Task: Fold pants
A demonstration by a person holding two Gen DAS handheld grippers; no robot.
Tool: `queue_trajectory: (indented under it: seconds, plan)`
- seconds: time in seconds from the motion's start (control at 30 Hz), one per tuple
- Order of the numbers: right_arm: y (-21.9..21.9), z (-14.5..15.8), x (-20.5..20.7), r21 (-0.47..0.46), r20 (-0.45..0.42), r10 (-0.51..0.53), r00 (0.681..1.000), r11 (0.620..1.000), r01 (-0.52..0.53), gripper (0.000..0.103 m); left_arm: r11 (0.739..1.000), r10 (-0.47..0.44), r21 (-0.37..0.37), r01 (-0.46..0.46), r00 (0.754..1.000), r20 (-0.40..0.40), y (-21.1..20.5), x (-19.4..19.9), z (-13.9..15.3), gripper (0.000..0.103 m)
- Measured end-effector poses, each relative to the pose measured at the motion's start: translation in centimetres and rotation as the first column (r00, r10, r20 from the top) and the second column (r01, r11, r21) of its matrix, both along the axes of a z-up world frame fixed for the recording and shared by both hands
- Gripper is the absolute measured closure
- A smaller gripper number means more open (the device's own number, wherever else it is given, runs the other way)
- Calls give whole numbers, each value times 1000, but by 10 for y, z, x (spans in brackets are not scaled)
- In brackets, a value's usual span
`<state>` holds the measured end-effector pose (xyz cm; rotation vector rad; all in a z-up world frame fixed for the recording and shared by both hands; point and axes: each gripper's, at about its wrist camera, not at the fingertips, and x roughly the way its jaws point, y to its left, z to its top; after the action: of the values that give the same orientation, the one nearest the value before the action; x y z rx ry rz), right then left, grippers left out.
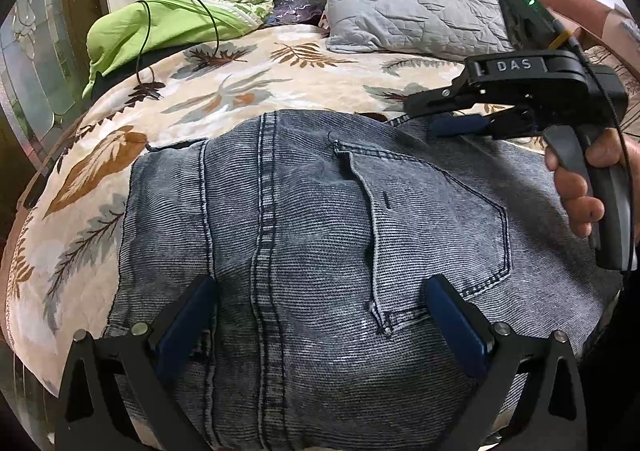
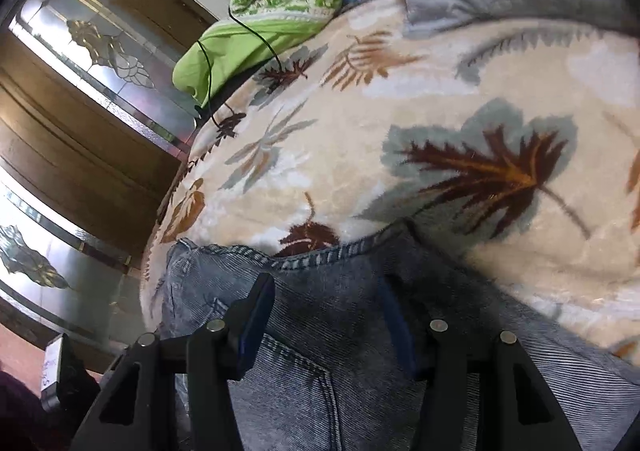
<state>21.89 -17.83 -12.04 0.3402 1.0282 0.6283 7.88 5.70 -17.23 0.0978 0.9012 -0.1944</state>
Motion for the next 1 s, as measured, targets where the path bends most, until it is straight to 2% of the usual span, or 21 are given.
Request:
queue_trajectory:
  seconds: [0.23, 0.43, 0.67, 0.77, 0.87, 1.0]
  plan:
    - [-12, 13, -17, -63, 19, -49, 999, 997, 50, 45, 999, 29, 22, -29, 999, 15, -3, -3, 1, 0]
    - [-27, -9, -19, -114, -85, -99, 992, 990, 89, 45, 998, 46, 45, -47, 998, 36, -7, -7, 0, 0]
    - [-29, -7, -19, -120, -24, -99, 995, 988, 96, 45, 995, 61, 75, -65, 997, 54, -15, -11, -2, 0]
    - [-27, 3, -25, -152, 40, -121, 992, 980, 126, 45, 994, 56, 94, -62, 996, 65, -20, -17, 1, 0]
    - [-34, 18, -38, -144, 93, -136, 986, 978, 149, 45, 992, 24, 118, -40, 991, 132, -26, -31, 10, 0]
    - [-46, 31, -56, -139, 120, -146, 982, 977, 162, 45, 986, -74, 162, 35, 968, 241, -42, -55, 22, 0]
